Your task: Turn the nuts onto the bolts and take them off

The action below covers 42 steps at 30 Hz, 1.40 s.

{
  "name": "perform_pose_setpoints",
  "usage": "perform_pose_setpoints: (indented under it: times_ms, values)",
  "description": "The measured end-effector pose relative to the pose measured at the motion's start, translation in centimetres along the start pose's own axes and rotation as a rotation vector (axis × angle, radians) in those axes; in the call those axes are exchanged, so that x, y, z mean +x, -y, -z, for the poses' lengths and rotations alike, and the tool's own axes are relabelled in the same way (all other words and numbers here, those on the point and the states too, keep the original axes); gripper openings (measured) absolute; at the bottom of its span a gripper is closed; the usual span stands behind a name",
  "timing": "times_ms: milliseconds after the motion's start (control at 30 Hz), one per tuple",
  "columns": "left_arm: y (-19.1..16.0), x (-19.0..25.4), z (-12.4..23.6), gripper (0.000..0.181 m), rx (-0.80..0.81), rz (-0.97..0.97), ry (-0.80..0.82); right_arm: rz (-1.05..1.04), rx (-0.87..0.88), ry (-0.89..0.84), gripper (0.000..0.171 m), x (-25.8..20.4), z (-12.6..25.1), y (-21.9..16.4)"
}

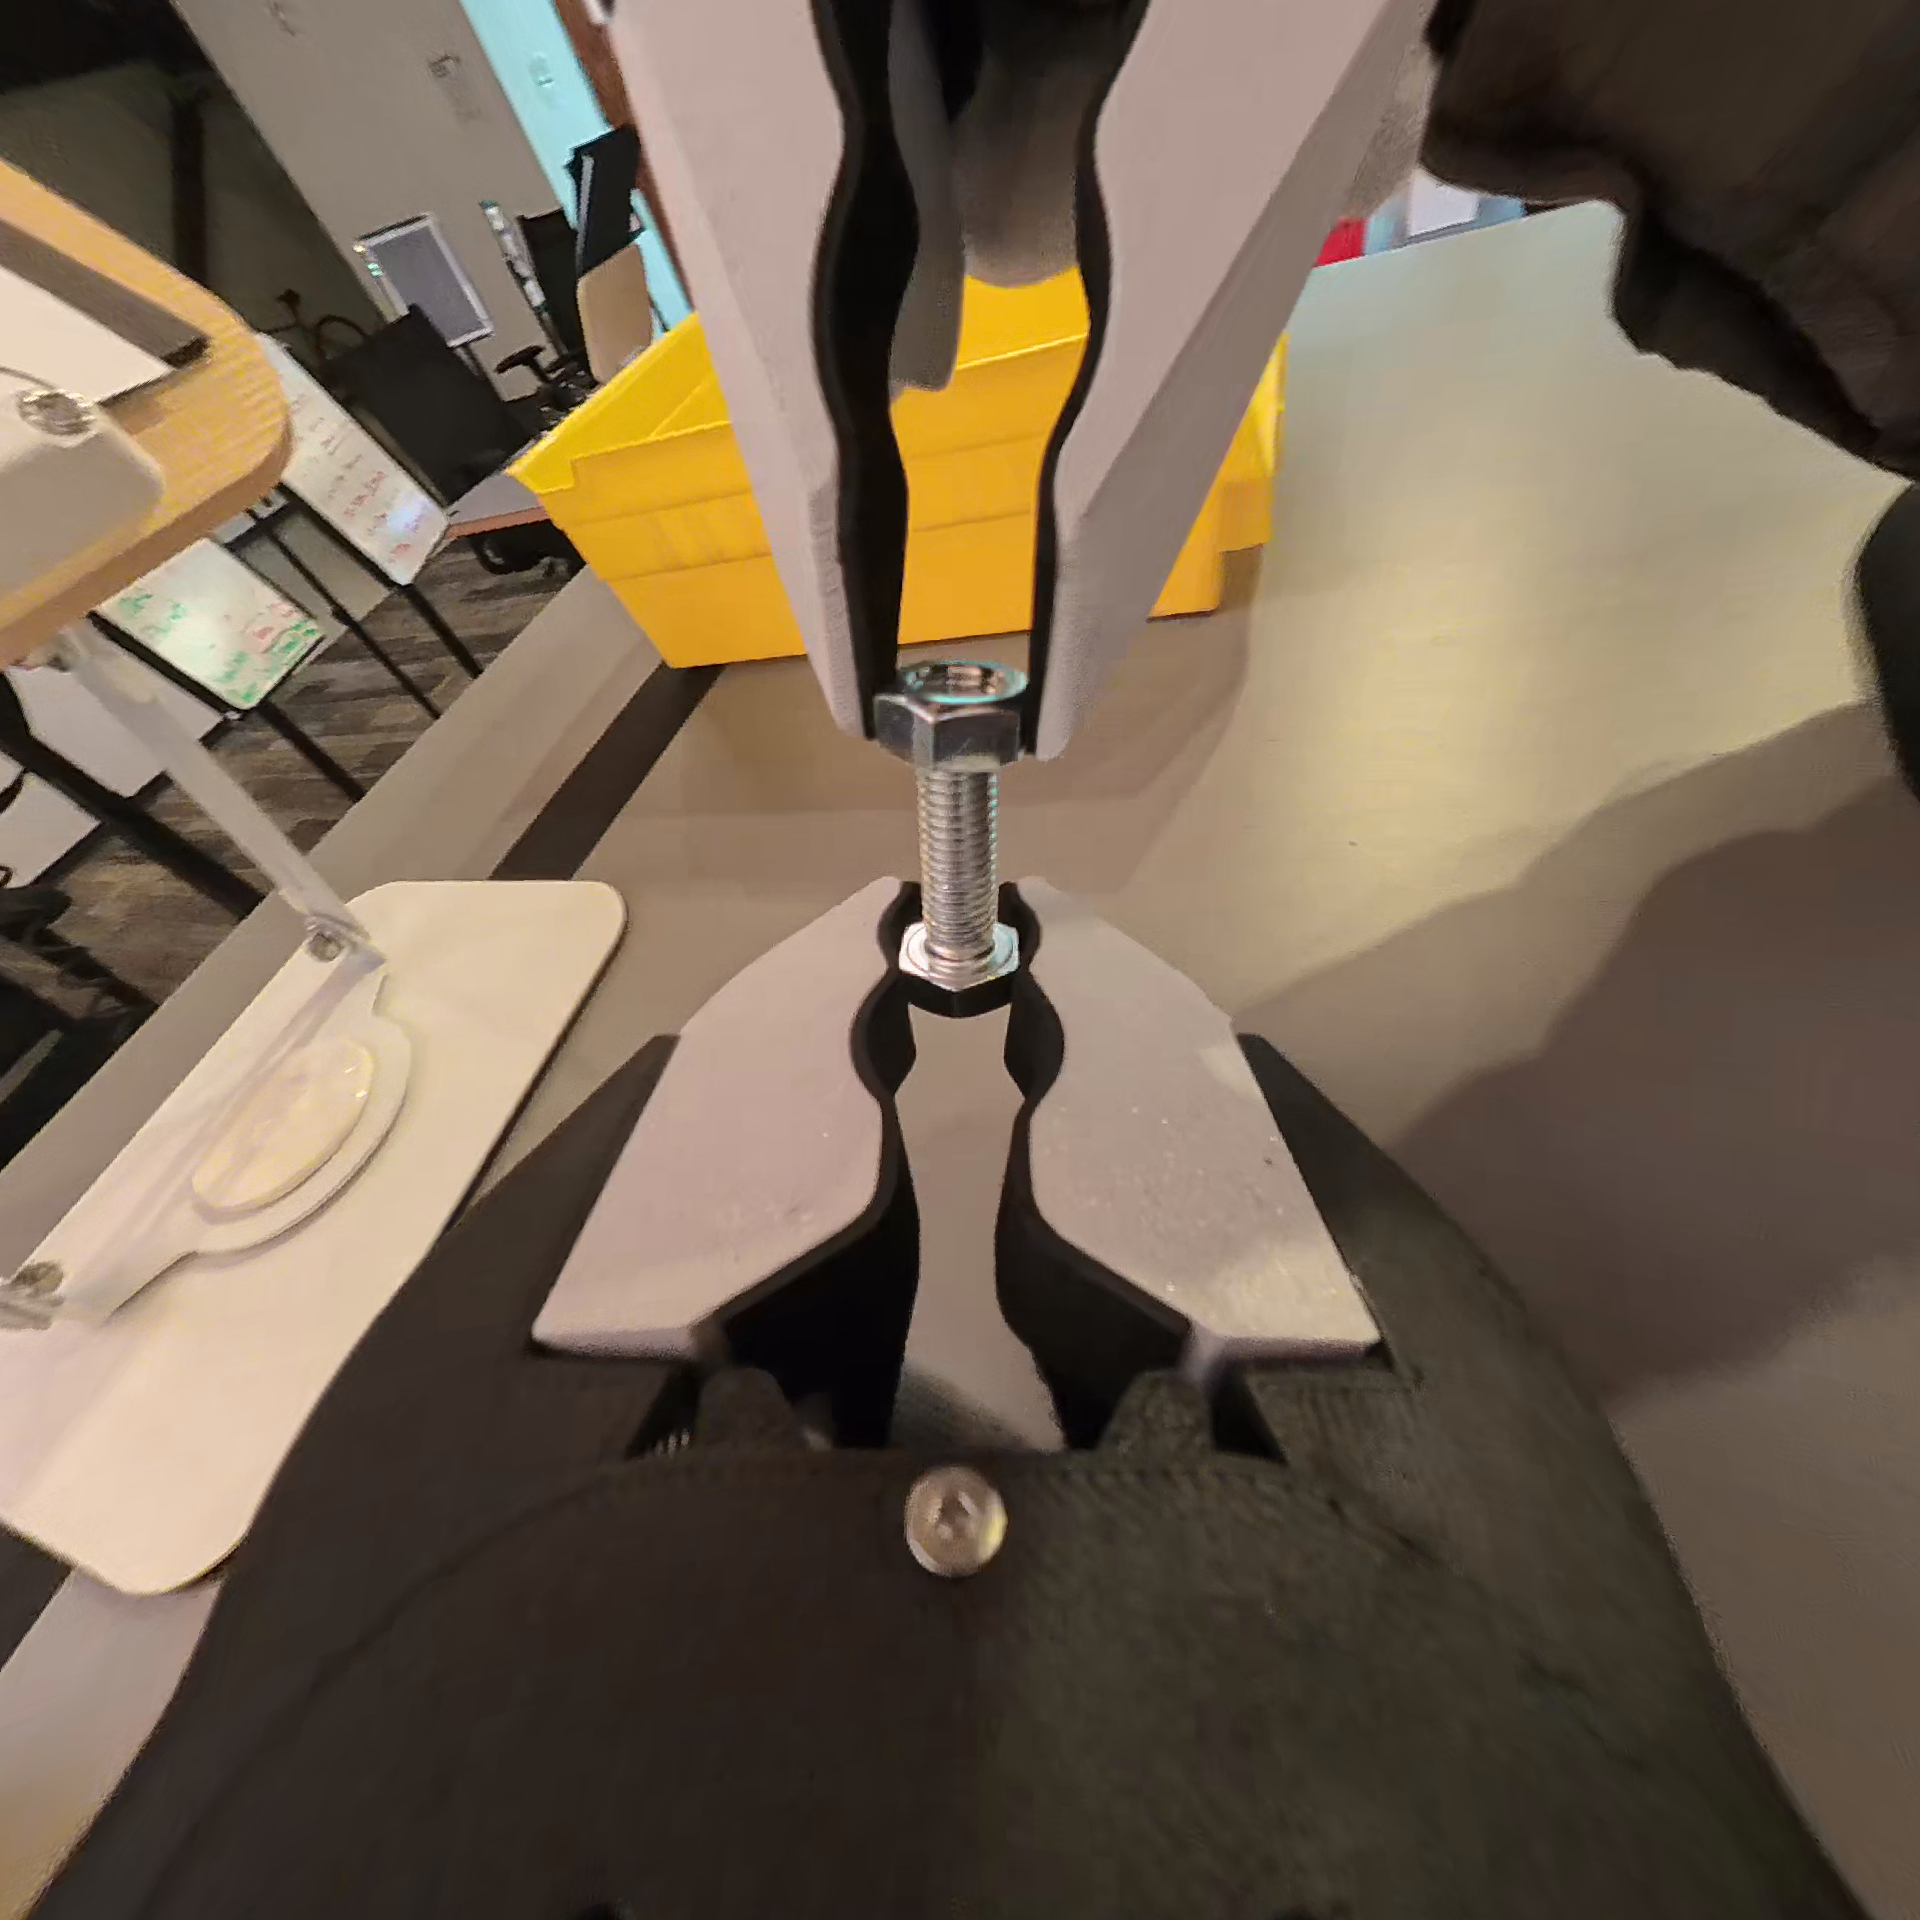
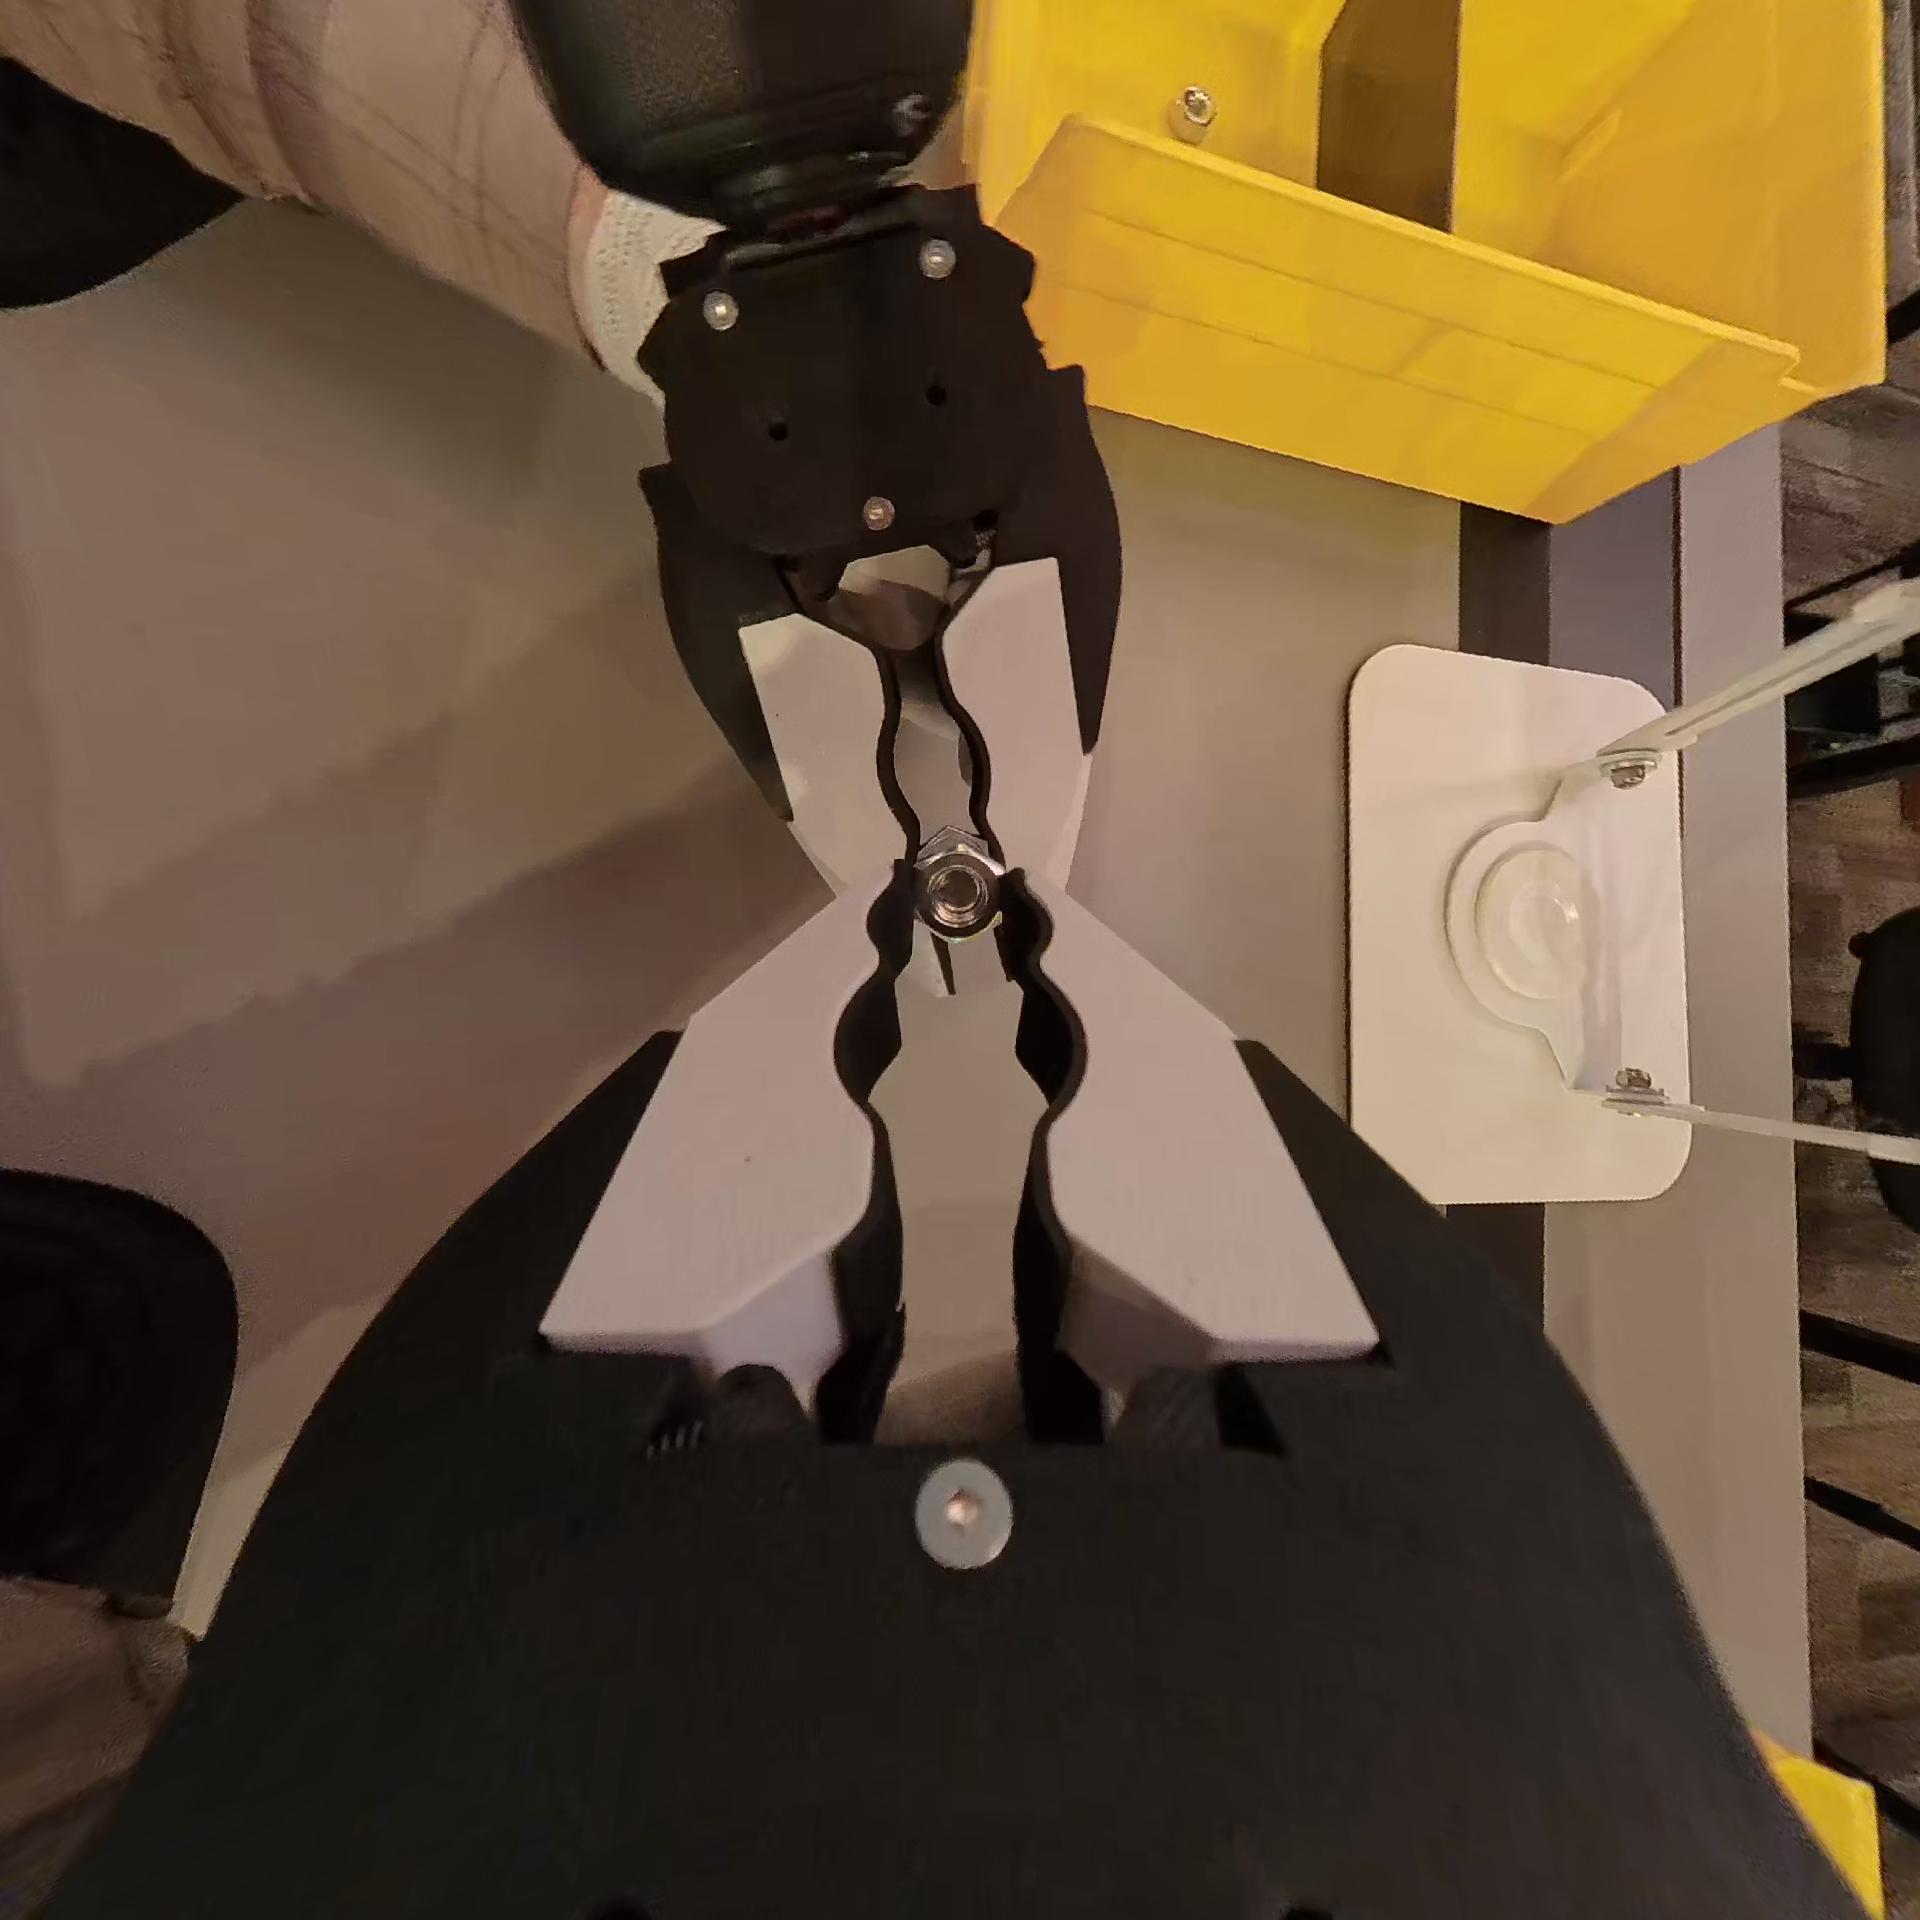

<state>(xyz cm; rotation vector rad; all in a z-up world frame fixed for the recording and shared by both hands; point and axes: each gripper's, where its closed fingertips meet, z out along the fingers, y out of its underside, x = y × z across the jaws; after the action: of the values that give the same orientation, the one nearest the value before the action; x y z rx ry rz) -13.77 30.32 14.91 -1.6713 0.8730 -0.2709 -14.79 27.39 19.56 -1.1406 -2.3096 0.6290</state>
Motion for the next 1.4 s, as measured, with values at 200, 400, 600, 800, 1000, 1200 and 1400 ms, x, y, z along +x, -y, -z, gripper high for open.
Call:
perform_pose_setpoints:
  times_ms: [200, 400, 600, 800, 1000, 1200, 1400]
  values:
    - [-0.9, -2.9, 0.0, 0.014, -0.045, 0.021, 0.182, -0.102, 0.016, -0.059, 0.016, 2.2, -0.9, 0.1]
    - [-1.9, -5.4, 0.5, 0.014, -0.095, 0.03, 0.345, -0.243, 0.04, -0.097, 0.016, 4.1, -1.9, 0.3]
    - [-2.0, -5.9, 0.7, 0.014, -0.07, 0.078, 0.359, -0.282, 0.074, -0.11, 0.016, 4.7, -2.3, 0.9]
    - [-1.7, -5.7, 0.6, 0.014, -0.055, 0.088, 0.347, -0.263, 0.071, -0.123, 0.016, 4.7, -2.0, 0.9]
    - [-1.3, -5.4, 0.5, 0.014, -0.038, 0.097, 0.332, -0.243, 0.071, -0.132, 0.016, 4.6, -1.8, 1.0]
    - [-1.1, -5.3, 0.5, 0.014, -0.026, 0.102, 0.323, -0.23, 0.073, -0.137, 0.017, 4.6, -1.6, 1.2]
    - [-0.6, -5.2, 0.5, 0.014, 0.002, 0.135, 0.306, -0.219, 0.093, -0.153, 0.03, 4.7, -0.9, 1.5]
